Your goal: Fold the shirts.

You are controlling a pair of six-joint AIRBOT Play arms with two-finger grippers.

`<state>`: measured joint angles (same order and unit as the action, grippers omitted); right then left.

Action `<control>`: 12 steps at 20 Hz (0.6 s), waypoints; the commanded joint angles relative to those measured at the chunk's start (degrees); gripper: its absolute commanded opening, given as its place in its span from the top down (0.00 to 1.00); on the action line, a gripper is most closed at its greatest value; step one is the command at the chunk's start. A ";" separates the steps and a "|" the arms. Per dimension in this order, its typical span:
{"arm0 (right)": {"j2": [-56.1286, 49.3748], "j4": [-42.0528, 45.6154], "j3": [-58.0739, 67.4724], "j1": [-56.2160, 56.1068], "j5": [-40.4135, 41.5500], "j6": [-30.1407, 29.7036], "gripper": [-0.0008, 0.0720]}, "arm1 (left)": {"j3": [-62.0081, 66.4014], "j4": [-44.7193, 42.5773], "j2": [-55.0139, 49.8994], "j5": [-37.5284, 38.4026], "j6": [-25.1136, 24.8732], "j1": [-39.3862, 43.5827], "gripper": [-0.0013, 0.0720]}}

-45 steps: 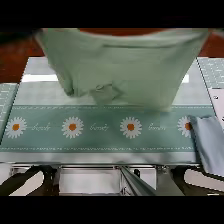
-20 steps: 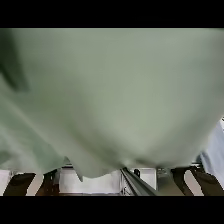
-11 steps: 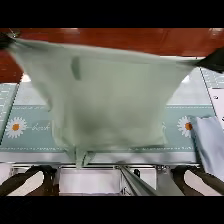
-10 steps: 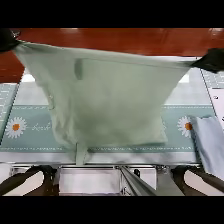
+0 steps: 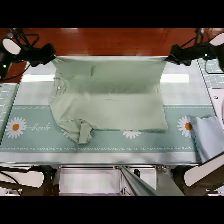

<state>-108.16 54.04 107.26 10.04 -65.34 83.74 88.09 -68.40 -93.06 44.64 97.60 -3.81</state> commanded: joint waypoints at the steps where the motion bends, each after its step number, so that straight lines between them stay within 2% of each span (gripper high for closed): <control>1: -6.51 -2.08 4.92 -0.26 -3.93 1.95 0.95 | 0.00 2.45 -2.86 0.24 1.49 0.28 0.96; 4: -5.14 -2.97 4.94 0.90 -9.09 -0.94 0.95 | 0.02 2.45 -1.20 6.54 -4.20 -1.01 0.96; 7: -4.79 -2.03 4.63 1.20 -18.95 -3.48 0.95 | -0.42 2.34 -1.46 17.20 -11.04 -2.25 0.96; 9: -5.29 0.72 2.69 0.09 -22.64 -3.87 0.95 | -1.66 1.99 -3.02 21.97 -12.59 -2.34 0.96; 12: -6.82 4.76 0.50 -1.01 -24.09 -2.19 0.95 | -2.36 0.11 -5.44 27.10 -12.96 -2.84 0.96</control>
<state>-113.84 54.94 109.30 9.89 -84.77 80.79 86.39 -66.85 -96.73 64.42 86.83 -6.09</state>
